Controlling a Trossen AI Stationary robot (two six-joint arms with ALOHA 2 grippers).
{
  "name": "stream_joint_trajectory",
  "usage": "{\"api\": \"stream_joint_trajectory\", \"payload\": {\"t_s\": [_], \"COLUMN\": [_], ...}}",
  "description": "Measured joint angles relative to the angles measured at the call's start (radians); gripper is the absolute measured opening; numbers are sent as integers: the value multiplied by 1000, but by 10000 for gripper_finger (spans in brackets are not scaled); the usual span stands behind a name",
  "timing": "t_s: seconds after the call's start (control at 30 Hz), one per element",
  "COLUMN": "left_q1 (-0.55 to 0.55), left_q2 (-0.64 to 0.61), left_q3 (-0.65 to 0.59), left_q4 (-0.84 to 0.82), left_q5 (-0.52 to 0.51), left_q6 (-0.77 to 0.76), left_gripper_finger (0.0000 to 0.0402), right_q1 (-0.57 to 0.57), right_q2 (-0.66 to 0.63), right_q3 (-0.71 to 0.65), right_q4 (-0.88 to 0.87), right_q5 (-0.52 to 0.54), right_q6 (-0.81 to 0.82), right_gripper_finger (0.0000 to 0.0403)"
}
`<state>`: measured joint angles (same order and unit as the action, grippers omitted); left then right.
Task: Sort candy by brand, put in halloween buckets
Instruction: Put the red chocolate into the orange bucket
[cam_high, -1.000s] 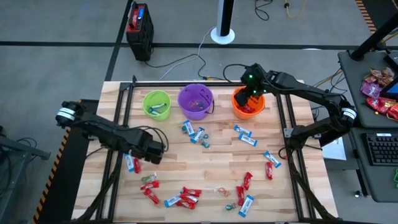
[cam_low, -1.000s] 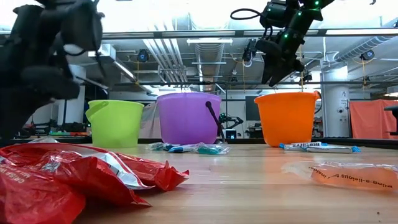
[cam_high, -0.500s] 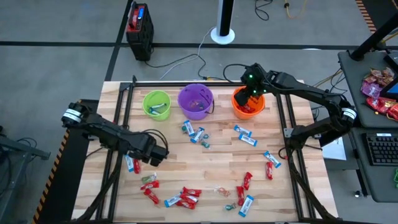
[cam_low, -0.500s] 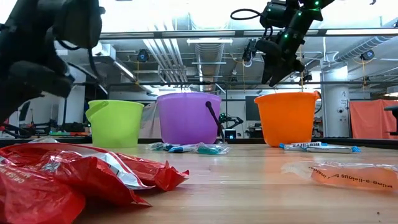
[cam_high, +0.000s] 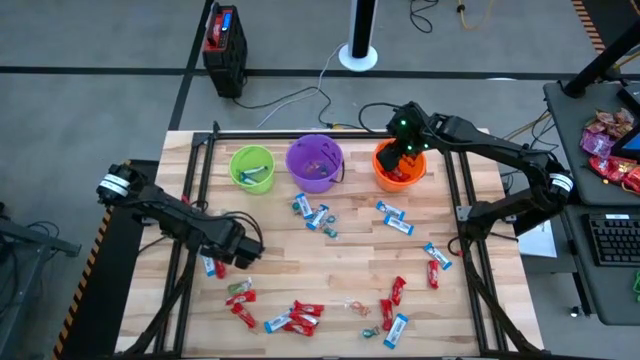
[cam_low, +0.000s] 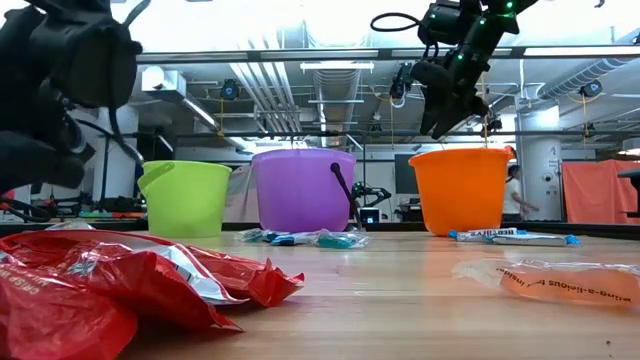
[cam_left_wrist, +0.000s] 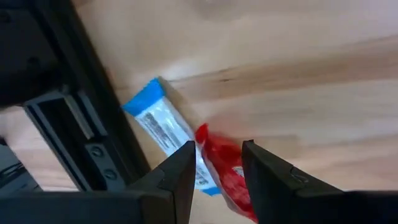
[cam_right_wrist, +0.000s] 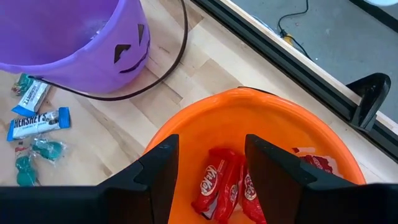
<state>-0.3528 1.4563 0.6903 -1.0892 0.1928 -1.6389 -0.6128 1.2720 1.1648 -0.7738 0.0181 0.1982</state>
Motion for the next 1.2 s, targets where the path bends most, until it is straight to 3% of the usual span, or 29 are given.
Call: {"api": "stream_joint_trajectory", "payload": {"t_s": [0.2,0.6,0.77,1.0,1.2], "left_q1": [-1,-15,-15,-41,-51], "left_q2": [0,-1,-1,-5,-5], "left_q3": [-21,-31,57,228,289], "left_q4": [44,149,137,-23,-52], "left_q5": [-10,-44,-105,-194,-203], "left_q6": [4,-36,43,92,-62], "left_gripper_finger": [103,5,1,0,24], "right_q1": [0,0,0,0,0], "right_q2": [0,0,0,0,0], "right_q3": [0,0,0,0,-9], "right_q4": [0,-7,-7,-7,-7], "right_q5": [0,-1,-1,-1,-2], "right_q6": [0,-12,-15,-19,-16], "right_gripper_finger": [178,178,178,178,178]}}
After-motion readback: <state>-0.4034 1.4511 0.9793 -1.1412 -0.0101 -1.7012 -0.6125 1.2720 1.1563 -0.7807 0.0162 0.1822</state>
